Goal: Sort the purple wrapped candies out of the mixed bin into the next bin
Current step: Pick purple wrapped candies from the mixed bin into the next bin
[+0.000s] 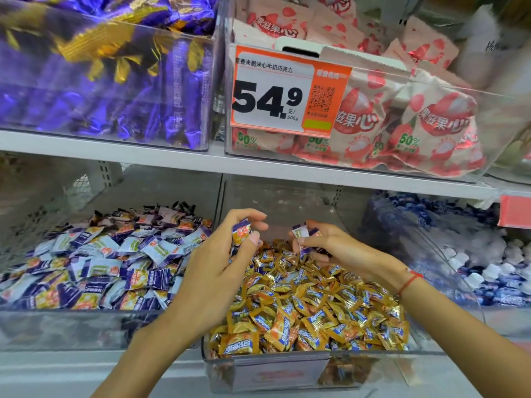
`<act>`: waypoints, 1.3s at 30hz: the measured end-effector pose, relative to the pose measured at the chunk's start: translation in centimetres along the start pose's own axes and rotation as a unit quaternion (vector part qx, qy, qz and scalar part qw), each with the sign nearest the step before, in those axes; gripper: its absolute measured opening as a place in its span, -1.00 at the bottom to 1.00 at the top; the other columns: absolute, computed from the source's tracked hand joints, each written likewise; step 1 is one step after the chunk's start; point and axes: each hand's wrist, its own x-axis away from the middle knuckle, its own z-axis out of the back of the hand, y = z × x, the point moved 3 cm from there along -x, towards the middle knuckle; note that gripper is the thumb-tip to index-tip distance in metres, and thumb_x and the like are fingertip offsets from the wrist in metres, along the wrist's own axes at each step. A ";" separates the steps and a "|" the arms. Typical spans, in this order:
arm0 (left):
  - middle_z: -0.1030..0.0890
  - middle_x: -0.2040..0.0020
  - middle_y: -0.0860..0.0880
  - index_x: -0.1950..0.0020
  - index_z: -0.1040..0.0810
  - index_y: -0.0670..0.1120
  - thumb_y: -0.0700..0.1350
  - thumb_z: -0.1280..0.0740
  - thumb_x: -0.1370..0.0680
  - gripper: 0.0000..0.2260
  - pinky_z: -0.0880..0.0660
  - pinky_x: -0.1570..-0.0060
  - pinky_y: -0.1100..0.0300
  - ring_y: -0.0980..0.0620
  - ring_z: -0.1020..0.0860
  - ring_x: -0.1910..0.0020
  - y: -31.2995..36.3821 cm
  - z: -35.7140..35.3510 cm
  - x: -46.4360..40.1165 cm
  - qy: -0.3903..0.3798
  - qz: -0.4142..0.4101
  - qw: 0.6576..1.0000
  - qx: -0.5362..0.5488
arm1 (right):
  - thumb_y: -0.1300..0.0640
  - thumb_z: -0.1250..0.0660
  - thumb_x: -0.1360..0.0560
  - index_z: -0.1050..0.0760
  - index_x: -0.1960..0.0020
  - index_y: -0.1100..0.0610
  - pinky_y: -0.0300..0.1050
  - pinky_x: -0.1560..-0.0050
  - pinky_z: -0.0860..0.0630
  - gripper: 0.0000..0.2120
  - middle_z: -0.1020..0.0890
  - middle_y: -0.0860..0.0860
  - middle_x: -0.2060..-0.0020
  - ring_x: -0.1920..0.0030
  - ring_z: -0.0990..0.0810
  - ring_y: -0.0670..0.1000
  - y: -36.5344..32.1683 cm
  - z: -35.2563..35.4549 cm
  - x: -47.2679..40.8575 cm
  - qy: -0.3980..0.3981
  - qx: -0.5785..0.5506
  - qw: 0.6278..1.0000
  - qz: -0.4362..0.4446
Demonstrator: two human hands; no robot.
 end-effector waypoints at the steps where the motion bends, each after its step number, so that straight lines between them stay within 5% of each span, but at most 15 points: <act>1: -0.55 -0.13 0.32 -0.20 -0.39 0.26 0.13 -0.12 -0.55 -0.77 -0.48 0.06 0.08 -0.26 -0.58 0.07 0.0 0.0 0.0 0.000 0.000 1.000 0.002 | 0.21 -0.19 -0.63 -0.44 -0.16 0.18 -0.33 0.53 -0.21 -0.86 -0.59 -0.06 0.30 0.57 -0.28 -0.17 0.1 -0.2 -0.1 0.001 -0.001 1.000 -0.011; 6: -0.55 -0.14 0.30 -0.18 -0.39 0.29 0.18 -0.11 -0.54 -0.76 -0.52 0.07 -0.05 -0.26 -0.58 0.11 0.3 0.0 0.0 0.002 -0.002 1.000 0.003 | -0.15 -0.36 -0.50 -0.52 0.17 0.05 -0.21 0.34 -0.31 -0.73 -0.51 -0.04 0.33 0.38 -0.43 -0.08 0.3 -1.9 -2.2 0.021 0.325 0.943 0.069; 9: -0.57 -0.13 0.27 -0.19 -0.41 0.24 0.14 -0.14 -0.54 -0.77 -0.48 0.26 -0.08 -0.22 -0.49 0.32 0.3 0.1 0.0 0.004 0.003 1.000 0.020 | -0.10 -0.42 -0.46 -0.61 -0.01 -0.04 -0.15 0.20 -0.36 -0.81 -0.61 -0.08 0.12 0.15 -0.54 -0.02 1.3 -3.1 -3.5 -0.020 0.537 0.839 0.089; 12: -0.59 -0.10 0.23 -0.18 -0.42 0.22 0.10 -0.15 -0.55 -0.78 -0.31 0.47 0.03 0.00 -0.30 0.50 0.3 0.1 0.1 0.004 0.012 0.999 0.042 | -0.06 -0.43 -0.46 -0.59 0.00 0.03 -0.16 0.31 -0.28 -0.80 -0.52 -0.08 0.21 0.21 -0.46 0.02 1.5 -3.2 -3.9 -0.025 0.577 0.810 0.097; 16: -0.58 -0.09 0.26 -0.18 -0.41 0.25 0.21 -0.13 -0.51 -0.73 -0.41 0.35 0.02 -0.24 -0.45 0.29 0.5 0.1 0.0 0.007 0.000 1.000 0.015 | -0.10 -0.42 -0.46 -0.55 0.10 0.02 -0.32 0.44 -0.35 -0.80 -0.60 -0.07 0.29 0.42 -0.48 -0.14 1.4 0.1 -3.5 0.055 0.383 0.919 0.077; 20: -0.58 -0.11 0.27 -0.16 -0.41 0.28 0.23 -0.12 -0.50 -0.74 -0.47 0.26 -0.06 -0.28 -0.48 0.25 0.5 0.0 0.0 0.012 0.004 1.000 0.011 | -0.13 -0.46 -0.38 -0.55 -0.16 0.06 -0.31 0.36 -0.40 -0.57 -0.59 -0.03 0.23 0.33 -0.54 -0.05 2.2 4.7 -2.0 0.141 0.106 0.984 -0.014; 23: -0.58 -0.10 0.26 -0.15 -0.41 0.28 0.14 -0.14 -0.54 -0.80 -0.47 0.27 -0.05 -0.23 -0.46 0.31 0.4 0.0 -0.1 0.013 0.014 1.000 0.016 | -0.07 -0.39 -0.37 -0.51 0.10 0.16 -0.30 0.51 -0.24 -0.69 -0.43 -0.01 0.43 0.48 -0.32 -0.09 3.1 5.3 -1.5 0.086 -0.276 0.955 -0.059; 27: -0.58 -0.09 0.28 -0.17 -0.40 0.28 0.21 -0.13 -0.53 -0.76 -0.41 0.26 0.24 -0.25 -0.51 0.15 0.4 0.0 0.0 0.010 0.010 1.000 -0.001 | 0.04 -0.32 -0.50 -0.45 0.28 0.13 -0.21 0.26 -0.60 -0.77 -0.49 0.02 0.39 0.29 -0.56 -0.01 3.0 4.3 -0.6 0.043 -0.365 0.927 -0.070; 30: -0.57 -0.10 0.31 -0.17 -0.40 0.27 0.25 -0.09 -0.49 -0.70 -0.41 0.20 0.17 -0.28 -0.54 0.09 0.5 0.1 0.0 0.013 0.005 1.000 -0.003 | 0.13 -0.30 -0.55 -0.55 -0.01 0.16 -0.29 0.35 -0.54 -0.88 -0.63 0.05 0.21 0.25 -0.58 -0.07 2.9 3.8 -0.6 0.034 -0.228 0.971 -0.058; 33: -0.57 -0.11 0.31 -0.18 -0.40 0.26 0.25 -0.09 -0.48 -0.69 -0.49 0.20 0.01 -0.29 -0.55 0.10 0.5 0.1 -0.1 0.017 0.003 1.000 -0.005 | 0.20 -0.24 -0.61 -0.52 -0.25 0.02 -0.37 0.39 -0.36 -0.75 -0.60 -0.11 0.27 0.37 -0.46 -0.18 2.3 3.1 -0.8 0.012 0.058 0.998 0.020; 37: -0.56 -0.13 0.30 -0.19 -0.40 0.27 0.26 -0.10 -0.49 -0.70 -0.51 0.07 -0.17 -0.29 -0.57 0.10 0.4 0.1 0.0 0.016 0.004 1.000 -0.001 | 0.03 -0.37 -0.53 -0.62 -0.11 0.01 -0.43 0.26 -0.38 -0.82 -0.53 -0.41 0.43 0.37 -0.50 -0.33 2.4 0.0 -1.3 -0.037 0.326 0.940 0.094; 39: -0.56 -0.13 0.30 -0.19 -0.40 0.28 0.25 -0.10 -0.49 -0.70 -0.51 0.06 -0.17 -0.29 -0.57 0.10 0.4 0.1 0.0 0.016 0.002 1.000 -0.001 | -0.08 -0.41 -0.48 -0.67 -0.04 -0.05 -0.19 0.19 -0.51 -0.81 -0.57 -0.38 0.36 0.28 -0.54 -0.26 3.3 -1.1 -1.5 -0.052 0.395 0.910 0.114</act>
